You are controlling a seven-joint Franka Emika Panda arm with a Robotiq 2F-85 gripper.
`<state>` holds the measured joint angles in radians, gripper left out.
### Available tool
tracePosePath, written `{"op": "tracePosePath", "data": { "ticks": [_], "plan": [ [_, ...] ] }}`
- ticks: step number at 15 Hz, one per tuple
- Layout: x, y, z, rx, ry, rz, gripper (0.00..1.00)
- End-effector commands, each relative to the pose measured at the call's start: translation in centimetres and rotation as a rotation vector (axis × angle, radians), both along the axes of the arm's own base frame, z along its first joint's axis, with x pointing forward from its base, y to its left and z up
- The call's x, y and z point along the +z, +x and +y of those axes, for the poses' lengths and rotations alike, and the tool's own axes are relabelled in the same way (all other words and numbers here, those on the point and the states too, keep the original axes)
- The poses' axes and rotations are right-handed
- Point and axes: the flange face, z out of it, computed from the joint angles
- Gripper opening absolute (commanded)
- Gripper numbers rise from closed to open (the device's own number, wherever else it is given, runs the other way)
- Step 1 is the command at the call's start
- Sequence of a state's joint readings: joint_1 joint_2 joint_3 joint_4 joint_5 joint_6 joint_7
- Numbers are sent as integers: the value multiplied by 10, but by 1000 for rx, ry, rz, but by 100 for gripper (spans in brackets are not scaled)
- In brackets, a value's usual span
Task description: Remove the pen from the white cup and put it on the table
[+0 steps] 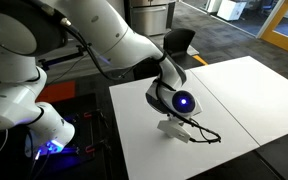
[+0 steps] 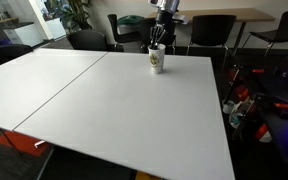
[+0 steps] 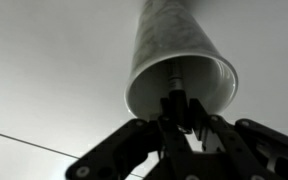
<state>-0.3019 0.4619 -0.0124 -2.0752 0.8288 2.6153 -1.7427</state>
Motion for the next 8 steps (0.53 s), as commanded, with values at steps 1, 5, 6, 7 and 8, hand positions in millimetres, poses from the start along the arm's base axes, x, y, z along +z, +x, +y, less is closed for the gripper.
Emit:
{"op": "tracePosePath", "data": {
  "ticks": [1, 5, 6, 7, 8],
  "plan": [
    [22, -15, 5, -9, -17, -30, 6],
    [41, -25, 10, -27, -21, -53, 6],
    [48, -28, 11, -38, -20, -61, 6],
    [54, -31, 12, -46, -19, -70, 6],
    [61, -34, 13, -51, -22, -83, 6]
  ]
}}
